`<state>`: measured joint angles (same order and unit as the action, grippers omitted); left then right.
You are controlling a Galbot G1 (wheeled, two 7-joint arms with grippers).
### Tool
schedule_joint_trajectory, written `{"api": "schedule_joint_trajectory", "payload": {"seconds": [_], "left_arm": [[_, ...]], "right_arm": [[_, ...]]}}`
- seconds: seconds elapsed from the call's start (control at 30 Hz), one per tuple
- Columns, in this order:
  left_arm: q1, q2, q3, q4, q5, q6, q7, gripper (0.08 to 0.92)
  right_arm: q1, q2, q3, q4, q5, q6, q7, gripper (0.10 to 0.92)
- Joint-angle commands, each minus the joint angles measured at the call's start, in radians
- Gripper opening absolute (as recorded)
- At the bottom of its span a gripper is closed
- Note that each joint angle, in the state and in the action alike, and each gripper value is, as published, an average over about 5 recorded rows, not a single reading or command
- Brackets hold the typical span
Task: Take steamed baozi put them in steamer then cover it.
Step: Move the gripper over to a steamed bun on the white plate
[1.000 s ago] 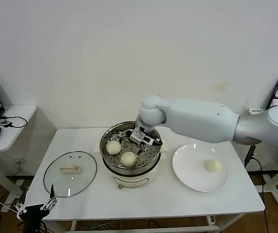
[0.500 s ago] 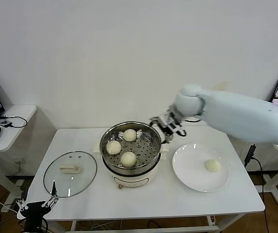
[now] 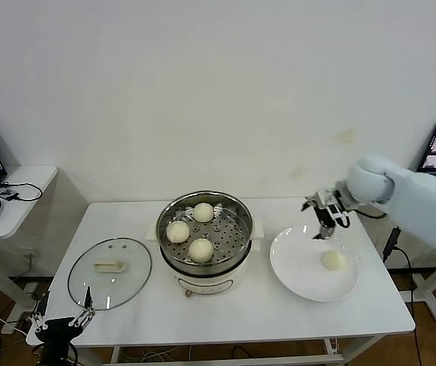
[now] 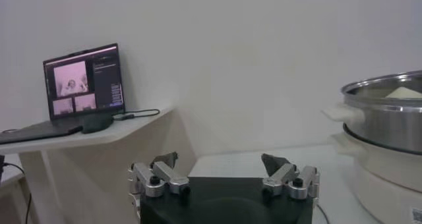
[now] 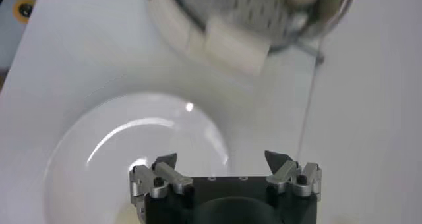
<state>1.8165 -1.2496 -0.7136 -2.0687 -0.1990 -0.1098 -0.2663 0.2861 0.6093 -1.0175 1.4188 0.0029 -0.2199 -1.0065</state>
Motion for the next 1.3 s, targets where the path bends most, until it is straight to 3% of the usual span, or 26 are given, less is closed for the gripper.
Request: {"api": "schedule_joint_trajectory", "payload": {"seconds": [0.03, 1.07, 1.3], "left_arm": [[0.005, 0.000, -0.005, -0.002, 0.002, 0.003, 0.002, 0.823], [-0.007, -0.005, -0.008, 0.011, 0.000, 0.008, 0.002, 0.823], [-0.006, -0.006, -0.012, 0.008, 0.001, 0.007, 0.001, 0.823]], "right_arm": [[-0.286, -0.051, 0.186, -0.100, -0.133, -0.028, -0.014, 0.823], [-0.386, 0.114, 0.292, -0.326, -0.276, 0.018, 0.009, 0.822], [-0.386, 0.126, 0.302, -0.339, -0.287, 0.022, 0.000, 0.781]]}}
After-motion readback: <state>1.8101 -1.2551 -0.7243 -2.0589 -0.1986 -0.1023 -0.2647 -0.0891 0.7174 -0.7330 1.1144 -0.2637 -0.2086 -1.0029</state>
